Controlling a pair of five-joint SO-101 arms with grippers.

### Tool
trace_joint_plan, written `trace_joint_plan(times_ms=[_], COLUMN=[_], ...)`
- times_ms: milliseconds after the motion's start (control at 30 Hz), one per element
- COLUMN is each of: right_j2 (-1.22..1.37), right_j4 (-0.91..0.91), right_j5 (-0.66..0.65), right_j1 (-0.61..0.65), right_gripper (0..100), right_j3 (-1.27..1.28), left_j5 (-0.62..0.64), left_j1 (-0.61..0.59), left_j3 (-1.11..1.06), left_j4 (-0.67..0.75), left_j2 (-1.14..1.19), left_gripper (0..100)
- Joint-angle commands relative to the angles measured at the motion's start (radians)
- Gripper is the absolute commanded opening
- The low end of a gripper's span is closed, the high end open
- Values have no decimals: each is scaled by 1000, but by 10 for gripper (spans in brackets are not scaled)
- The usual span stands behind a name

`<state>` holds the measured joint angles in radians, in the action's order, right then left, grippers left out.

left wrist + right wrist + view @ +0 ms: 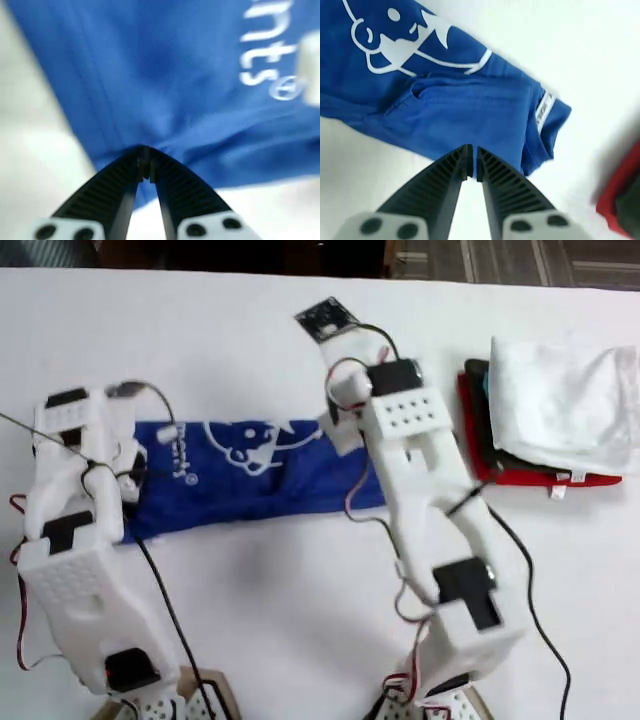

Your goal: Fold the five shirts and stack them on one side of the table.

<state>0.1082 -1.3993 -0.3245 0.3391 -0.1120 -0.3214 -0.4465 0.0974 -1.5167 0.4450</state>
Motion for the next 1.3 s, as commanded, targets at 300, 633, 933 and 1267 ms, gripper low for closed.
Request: trace_joint_plan(times_ms=[300, 633, 933, 1267], right_j2=[-526, -796, -863, -863], right_j4=[248, 278, 278, 277], right_j5=[5, -107, -107, -100], right_j1=[-174, -213, -213, -214], right_gripper=[22, 22, 22, 22], right_j3=[689, 973, 1019, 1020], left_j5=[164, 72, 71, -26], left_j1=[-114, -114, -64, -54], left_j3=[91, 371, 742, 886], left_j4=[94, 68, -170, -269], left_j2=[-35, 287, 588, 686], left_gripper=[247, 232, 230, 41])
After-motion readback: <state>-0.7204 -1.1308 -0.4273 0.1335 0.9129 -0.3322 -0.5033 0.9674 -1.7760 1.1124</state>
